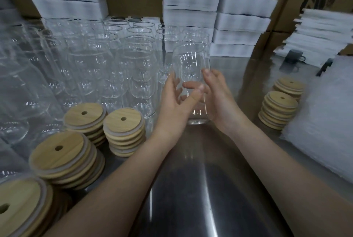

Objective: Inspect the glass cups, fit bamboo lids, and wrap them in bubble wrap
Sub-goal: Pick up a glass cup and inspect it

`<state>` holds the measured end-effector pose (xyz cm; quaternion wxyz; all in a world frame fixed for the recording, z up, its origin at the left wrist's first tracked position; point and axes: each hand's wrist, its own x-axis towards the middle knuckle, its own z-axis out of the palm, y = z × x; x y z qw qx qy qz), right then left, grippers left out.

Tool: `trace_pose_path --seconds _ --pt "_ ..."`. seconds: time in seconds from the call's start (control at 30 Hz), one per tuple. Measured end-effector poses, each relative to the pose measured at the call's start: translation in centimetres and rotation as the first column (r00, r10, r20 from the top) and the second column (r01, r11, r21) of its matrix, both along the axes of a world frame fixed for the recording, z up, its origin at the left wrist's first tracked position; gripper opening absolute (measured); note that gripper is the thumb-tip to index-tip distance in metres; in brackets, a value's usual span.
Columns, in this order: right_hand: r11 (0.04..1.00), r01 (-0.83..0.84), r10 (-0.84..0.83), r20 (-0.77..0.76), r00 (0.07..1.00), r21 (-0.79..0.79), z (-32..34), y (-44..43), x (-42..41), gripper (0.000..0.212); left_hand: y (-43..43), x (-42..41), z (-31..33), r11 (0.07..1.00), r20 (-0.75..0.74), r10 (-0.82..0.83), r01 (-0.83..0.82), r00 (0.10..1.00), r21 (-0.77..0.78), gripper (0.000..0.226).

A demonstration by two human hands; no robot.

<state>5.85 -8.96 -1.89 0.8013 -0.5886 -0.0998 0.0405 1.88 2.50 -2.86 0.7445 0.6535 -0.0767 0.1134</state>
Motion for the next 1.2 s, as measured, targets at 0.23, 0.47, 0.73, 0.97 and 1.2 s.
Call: trace_pose_path --seconds 0.23,0.47,0.73,0.97,1.2 --pt "0.990 0.128 -0.127 0.014 0.992 -0.057 -0.2 0.3 0.1 0.037 -0.2 0.1 -0.7 0.935 0.228 0.230 -0.280 0.946 0.218 0.054" --pt "0.990 0.136 -0.135 -0.027 0.990 0.035 0.7 -0.2 -0.1 0.032 -0.6 -0.5 -0.2 0.944 0.190 0.184 -0.228 0.964 0.240 0.062" --pt "0.961 0.275 -0.275 0.100 0.956 0.014 0.9 -0.1 -0.4 0.020 -0.4 -0.4 0.2 1.000 0.007 0.004 -0.004 1.000 0.017 0.094" --pt "1.000 -0.002 0.001 -0.079 0.997 -0.017 1.1 -0.1 -0.6 0.071 -0.5 -0.2 -0.1 0.987 -0.003 -0.122 0.121 0.993 -0.102 0.086" --pt "0.980 0.170 -0.167 0.044 0.985 -0.103 1.0 0.1 -0.8 0.079 -0.6 -0.1 -0.3 0.987 0.140 0.126 -0.139 0.982 0.085 0.050"
